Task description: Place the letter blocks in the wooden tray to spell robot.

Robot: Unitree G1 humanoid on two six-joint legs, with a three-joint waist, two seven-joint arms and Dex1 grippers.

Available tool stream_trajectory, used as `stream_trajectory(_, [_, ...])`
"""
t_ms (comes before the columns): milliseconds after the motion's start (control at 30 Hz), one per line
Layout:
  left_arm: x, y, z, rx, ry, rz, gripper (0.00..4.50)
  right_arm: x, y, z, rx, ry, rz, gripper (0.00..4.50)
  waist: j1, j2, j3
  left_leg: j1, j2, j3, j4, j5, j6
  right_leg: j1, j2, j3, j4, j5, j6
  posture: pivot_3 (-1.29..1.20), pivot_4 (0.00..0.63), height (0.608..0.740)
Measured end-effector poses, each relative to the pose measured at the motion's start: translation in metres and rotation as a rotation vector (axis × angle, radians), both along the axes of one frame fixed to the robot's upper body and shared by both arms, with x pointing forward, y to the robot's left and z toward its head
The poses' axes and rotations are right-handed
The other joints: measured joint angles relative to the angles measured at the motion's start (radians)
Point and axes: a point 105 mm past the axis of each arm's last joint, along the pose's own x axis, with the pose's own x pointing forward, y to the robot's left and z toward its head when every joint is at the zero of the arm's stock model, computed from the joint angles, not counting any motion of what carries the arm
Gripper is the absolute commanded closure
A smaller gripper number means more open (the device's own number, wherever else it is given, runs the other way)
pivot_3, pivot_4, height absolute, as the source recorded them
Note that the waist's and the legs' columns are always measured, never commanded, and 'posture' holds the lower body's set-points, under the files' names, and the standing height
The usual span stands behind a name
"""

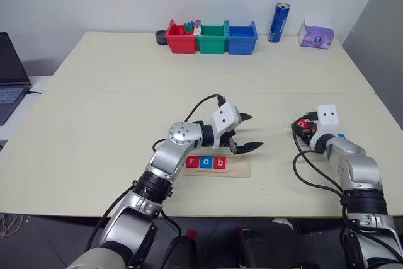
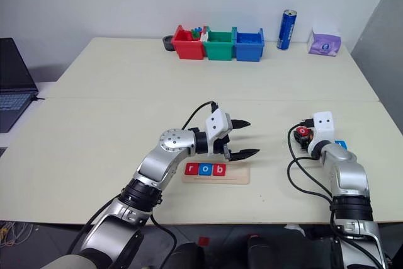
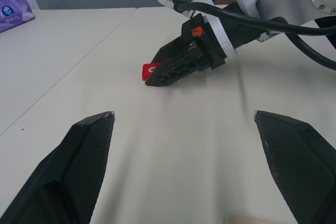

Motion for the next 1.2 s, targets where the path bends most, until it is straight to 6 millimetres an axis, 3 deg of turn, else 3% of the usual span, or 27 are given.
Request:
stream_trajectory(167, [0.0,0.0,-0.002,0.004,0.01,-0.004,0.0,-0.003,0.001,0.001,-0.007,0.005,-0.011,3.04,0.001,0.0,0.0,0.0,0.0,0.0,0.0,0.0,0.0,0.0,0.0,0.0,0.0,0.0,0.0,0.0,0.15,0.74])
stream_trajectory(300, [0.0,0.009,-0.004,0.032,0.007,-0.016,0.0,-0.025,0.012,0.0,-0.028,0.034,0.006,3.04,0.001,0.0,0.0,-0.001,0.001,-0.001,-0.001,0.0,0.0,0.0,0.001,-0.001,0.0,0.0,0.0,0.0,0.15,0.74])
stream_trajectory(533, [-0.043,0.042,-0.009,0.094,0.008,-0.171,0.0,-0.081,0.058,-0.006,0.02,0.125,0.02,3.04,-0.005,0.002,-0.001,0.0,0.002,-0.002,-0.002,0.0,0.0,-0.001,0.001,-0.001,0.001,-0.001,-0.001,0.0,0.15,0.74])
stream_trajectory(633, [-0.053,0.052,-0.013,0.122,0.033,-0.199,0.0,-0.098,0.072,-0.007,0.041,0.162,0.004,3.04,-0.001,0.002,-0.001,0.0,0.002,-0.002,-0.001,0.0,0.0,0.0,0.001,-0.001,0.001,-0.001,0.0,0.0,0.15,0.74])
stream_trajectory(800, [-0.057,0.057,-0.011,0.13,0.036,-0.205,0.0,-0.115,0.084,-0.008,0.05,0.207,-0.033,3.04,0.001,0.002,-0.001,0.0,0.0,-0.001,0.0,0.0,0.0,0.0,0.0,-0.001,-0.001,0.0,0.001,0.0,0.15,0.74])
stream_trajectory(967, [-0.056,0.056,-0.011,0.126,0.037,-0.195,0.0,-0.119,0.085,-0.009,0.053,0.219,-0.072,3.04,0.0,0.002,-0.001,0.0,0.001,-0.002,-0.001,0.0,0.0,0.0,0.002,-0.001,-0.001,0.0,0.001,0.0,0.15,0.74])
stream_trajectory(1000, [-0.055,0.056,-0.011,0.124,0.036,-0.19,0.0,-0.12,0.086,-0.01,0.058,0.22,-0.078,2.31,0.0,0.002,-0.002,0.0,0.001,-0.002,-0.001,0.0,0.0,0.0,0.002,-0.001,-0.001,0.0,0.001,0.0,0.15,0.74])
stream_trajectory(1200, [-0.054,0.056,-0.012,0.125,0.043,-0.183,0.0,-0.124,0.096,-0.01,0.075,0.221,-0.032,0.18,0.0,0.001,-0.002,0.0,0.001,-0.002,-0.001,0.0,0.0,0.0,0.002,-0.001,-0.001,0.0,0.001,0.0,0.15,0.74])
